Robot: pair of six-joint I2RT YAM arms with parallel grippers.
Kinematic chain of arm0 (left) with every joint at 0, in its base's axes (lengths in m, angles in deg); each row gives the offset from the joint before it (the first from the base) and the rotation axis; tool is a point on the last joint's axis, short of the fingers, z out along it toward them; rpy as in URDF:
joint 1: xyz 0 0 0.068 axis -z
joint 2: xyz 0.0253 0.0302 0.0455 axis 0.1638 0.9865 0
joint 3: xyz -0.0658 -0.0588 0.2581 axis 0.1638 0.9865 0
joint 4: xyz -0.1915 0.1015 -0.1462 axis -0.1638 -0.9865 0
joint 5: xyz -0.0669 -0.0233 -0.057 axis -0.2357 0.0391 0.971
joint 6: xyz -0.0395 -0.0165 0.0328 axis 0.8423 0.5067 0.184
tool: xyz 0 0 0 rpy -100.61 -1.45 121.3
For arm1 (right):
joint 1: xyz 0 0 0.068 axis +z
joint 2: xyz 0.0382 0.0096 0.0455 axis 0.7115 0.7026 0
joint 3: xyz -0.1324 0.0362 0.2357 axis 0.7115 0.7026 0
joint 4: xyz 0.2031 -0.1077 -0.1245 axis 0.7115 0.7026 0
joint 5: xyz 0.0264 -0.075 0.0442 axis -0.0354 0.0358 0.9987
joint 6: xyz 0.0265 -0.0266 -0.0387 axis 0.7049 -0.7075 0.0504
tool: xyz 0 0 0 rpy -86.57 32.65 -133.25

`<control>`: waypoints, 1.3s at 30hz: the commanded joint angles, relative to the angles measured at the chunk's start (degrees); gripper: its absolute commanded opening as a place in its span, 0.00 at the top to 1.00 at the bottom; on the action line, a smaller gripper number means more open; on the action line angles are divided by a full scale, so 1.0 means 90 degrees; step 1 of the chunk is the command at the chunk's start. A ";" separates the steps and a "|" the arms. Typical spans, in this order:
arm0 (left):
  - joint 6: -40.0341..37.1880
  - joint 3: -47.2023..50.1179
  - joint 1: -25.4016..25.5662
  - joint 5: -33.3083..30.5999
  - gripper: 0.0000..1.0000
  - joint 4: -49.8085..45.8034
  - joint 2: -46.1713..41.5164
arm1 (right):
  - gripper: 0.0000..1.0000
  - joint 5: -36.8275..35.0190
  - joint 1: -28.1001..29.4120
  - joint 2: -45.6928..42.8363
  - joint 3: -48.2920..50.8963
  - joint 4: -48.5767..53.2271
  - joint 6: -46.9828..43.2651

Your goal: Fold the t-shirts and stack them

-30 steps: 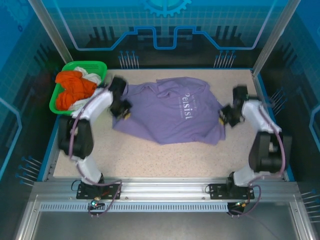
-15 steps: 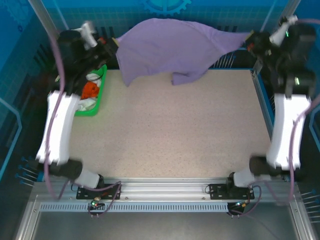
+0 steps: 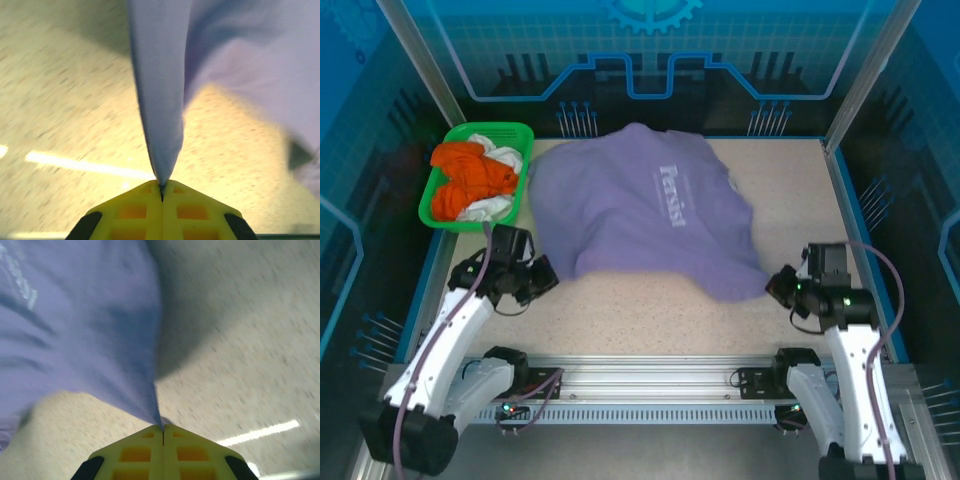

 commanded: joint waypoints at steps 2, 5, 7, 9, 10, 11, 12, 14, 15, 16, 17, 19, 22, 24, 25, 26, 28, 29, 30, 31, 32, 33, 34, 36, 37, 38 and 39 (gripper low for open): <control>0.0547 -0.0268 0.0014 -0.0871 0.94 -0.0905 -0.0509 | 1.00 -0.0249 -0.0037 -0.0739 -0.0199 0.0973 0.0116; 0.0605 -0.0715 0.0010 -0.1232 0.78 -0.0975 -0.0276 | 0.68 -0.0443 -0.0034 -0.0485 -0.0477 0.1064 0.0192; 0.0591 -0.1123 0.0015 -0.1425 0.65 -0.0839 0.0002 | 0.42 -0.0712 -0.0038 -0.0083 -0.0573 0.0987 0.0264; 0.0598 -0.1521 0.0018 -0.1622 0.50 -0.0722 0.0337 | 0.33 -0.1000 -0.0045 0.0359 -0.0717 0.0787 0.0251; 0.0633 -0.1752 0.0019 -0.1752 0.40 -0.0725 0.0527 | 0.33 -0.1154 -0.0046 0.0623 -0.0869 0.0697 0.0285; 0.0662 -0.1945 0.0021 -0.1818 0.36 -0.0713 0.0693 | 0.32 -0.1273 -0.0052 0.0848 -0.0957 0.0617 0.0364; 0.0721 -0.2141 0.0019 -0.1925 0.34 -0.0704 0.0856 | 0.32 -0.1302 -0.0042 0.1067 -0.1019 0.0420 0.0404; 0.0732 -0.2331 0.0018 -0.1985 0.32 -0.0434 0.1079 | 0.32 -0.1373 0.0011 0.1433 -0.1077 -0.0115 0.0428; 0.0667 -0.2387 0.0019 -0.1905 0.32 -0.0186 0.1245 | 0.33 -0.1468 0.0068 0.1687 -0.1112 -0.0376 0.0464; 0.0597 -0.2477 0.0019 -0.1741 0.35 0.0012 0.1513 | 0.34 -0.1485 0.0121 0.1998 -0.1154 -0.0703 0.0476; 0.0515 -0.2585 0.0032 -0.1541 0.40 0.0124 0.1851 | 0.37 -0.1424 0.0188 0.2320 -0.1191 -0.1024 0.0440; 0.0370 -0.2852 0.0150 -0.1193 0.52 0.0234 0.2757 | 0.47 -0.1190 0.0378 0.3435 -0.1509 -0.1408 0.0485; 0.0107 -0.3111 0.0413 -0.0981 0.64 0.0544 0.3922 | 0.64 -0.1229 0.0961 0.5038 -0.2328 -0.1647 0.0167; -0.0013 -0.3368 0.0501 -0.1007 0.64 0.0575 0.4875 | 0.67 -0.1360 0.1358 0.6164 -0.3096 -0.1583 -0.0087; -0.0034 -0.3501 0.0507 -0.0944 0.65 0.0530 0.5258 | 0.67 -0.1327 0.1461 0.6642 -0.3415 -0.1559 -0.0159; -0.0067 -0.3698 0.0529 -0.0907 0.66 0.0455 0.5719 | 0.67 -0.1326 0.1529 0.7132 -0.3780 -0.1429 -0.0113; -0.0095 -0.3998 0.0583 -0.1080 0.66 0.0329 0.6378 | 0.67 -0.1199 0.1546 0.7961 -0.4295 -0.1392 0.0019; -0.0084 -0.4117 0.0595 -0.1154 0.67 0.0325 0.6683 | 0.67 -0.1143 0.1551 0.8316 -0.4536 -0.1399 0.0094; -0.0037 -0.4244 0.0595 -0.1238 0.67 0.0300 0.6956 | 0.66 -0.1135 0.1559 0.8672 -0.4772 -0.1393 0.0148; -0.0011 -0.4355 0.0592 -0.1323 0.67 0.0281 0.7158 | 0.66 -0.1125 0.1561 0.8953 -0.4973 -0.1420 0.0163; 0.0007 -0.4501 0.0585 -0.1384 0.66 0.0289 0.7393 | 0.65 -0.1112 0.1578 0.9255 -0.5220 -0.1432 0.0163; 0.0029 -0.4661 0.0585 -0.1448 0.65 0.0269 0.7623 | 0.65 -0.1101 0.1583 0.9551 -0.5495 -0.1388 0.0158; 0.0034 -0.4803 0.0585 -0.1463 0.65 0.0276 0.7803 | 0.64 -0.1065 0.1597 0.9836 -0.5765 -0.1310 0.0163; 0.0015 -0.5259 0.0585 -0.1447 0.64 0.0189 0.8298 | 0.62 -0.1089 0.1585 1.0417 -0.6378 -0.1056 0.0168; 0.0000 -0.5472 0.0585 -0.1447 0.64 0.0154 0.8509 | 0.61 -0.1105 0.1571 1.0651 -0.6626 -0.0954 0.0211; -0.0014 -0.5740 0.0585 -0.1455 0.64 0.0103 0.8753 | 0.59 -0.1124 0.1535 1.0892 -0.6960 -0.0774 0.0296; -0.0034 -0.6049 0.0575 -0.1463 0.64 0.0041 0.9006 | 0.57 -0.1202 0.1534 1.1115 -0.7251 -0.0676 0.0319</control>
